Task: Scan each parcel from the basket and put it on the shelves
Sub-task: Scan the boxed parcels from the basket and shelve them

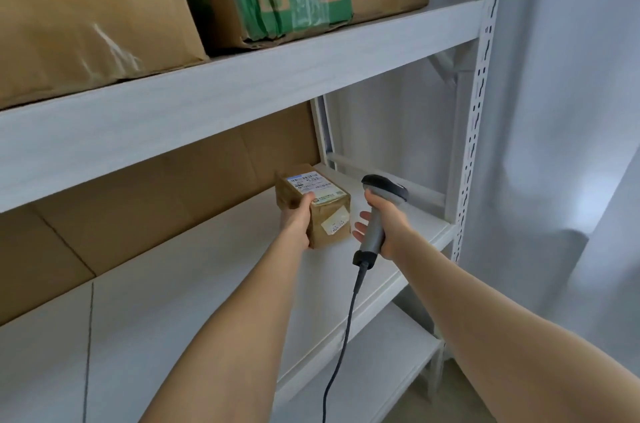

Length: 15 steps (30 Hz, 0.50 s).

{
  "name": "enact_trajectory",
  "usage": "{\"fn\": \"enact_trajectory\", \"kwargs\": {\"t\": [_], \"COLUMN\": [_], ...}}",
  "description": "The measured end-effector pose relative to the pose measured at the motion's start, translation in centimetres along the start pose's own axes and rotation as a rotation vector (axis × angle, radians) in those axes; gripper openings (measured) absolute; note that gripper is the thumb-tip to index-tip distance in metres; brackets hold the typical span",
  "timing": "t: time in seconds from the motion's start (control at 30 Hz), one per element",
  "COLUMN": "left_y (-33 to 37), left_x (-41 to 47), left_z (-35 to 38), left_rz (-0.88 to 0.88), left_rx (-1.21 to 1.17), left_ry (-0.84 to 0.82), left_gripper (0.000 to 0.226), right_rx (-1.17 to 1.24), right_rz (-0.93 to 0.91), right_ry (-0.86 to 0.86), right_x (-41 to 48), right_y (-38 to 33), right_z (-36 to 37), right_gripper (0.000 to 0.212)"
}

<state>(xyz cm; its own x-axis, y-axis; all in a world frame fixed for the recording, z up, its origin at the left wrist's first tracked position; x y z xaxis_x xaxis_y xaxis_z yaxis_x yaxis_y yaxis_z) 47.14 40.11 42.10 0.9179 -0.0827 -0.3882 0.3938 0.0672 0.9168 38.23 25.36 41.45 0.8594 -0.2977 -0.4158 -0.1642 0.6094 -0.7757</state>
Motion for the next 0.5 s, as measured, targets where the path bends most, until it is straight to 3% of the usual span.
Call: {"fn": "enact_trajectory", "kwargs": {"t": [0.3, 0.37, 0.5], "left_y": [-0.1, 0.4, 2.0], "left_x": [11.4, 12.4, 12.6], "left_z": [3.2, 3.5, 4.3], "left_rz": [0.054, 0.178, 0.457], "left_rx": [0.067, 0.243, 0.913], "left_ry": [0.027, 0.031, 0.041], "left_gripper": [0.056, 0.068, 0.093], "right_rx": [-0.001, 0.023, 0.028], "right_rz": [0.067, 0.086, 0.098], "right_ry": [0.023, 0.016, -0.016], "right_x": [8.7, 9.7, 10.7], "right_y": [0.0, -0.1, -0.5], "right_z": [0.5, 0.3, 0.4], "right_gripper": [0.05, 0.05, 0.046]}}
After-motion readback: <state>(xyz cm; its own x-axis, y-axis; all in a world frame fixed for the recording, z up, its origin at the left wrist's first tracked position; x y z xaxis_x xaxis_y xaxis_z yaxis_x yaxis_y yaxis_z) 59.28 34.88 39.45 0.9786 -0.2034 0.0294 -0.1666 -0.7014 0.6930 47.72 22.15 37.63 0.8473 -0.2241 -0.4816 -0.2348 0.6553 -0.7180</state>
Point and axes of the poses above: each hand's wrist, its own x-axis towards the middle knuckle, its own z-axis out of the palm, y = z × x, the point moved 5 cm from there along x, towards the middle knuckle, and after that the axes turned 4 degrees about -y, right-handed, at the moved point
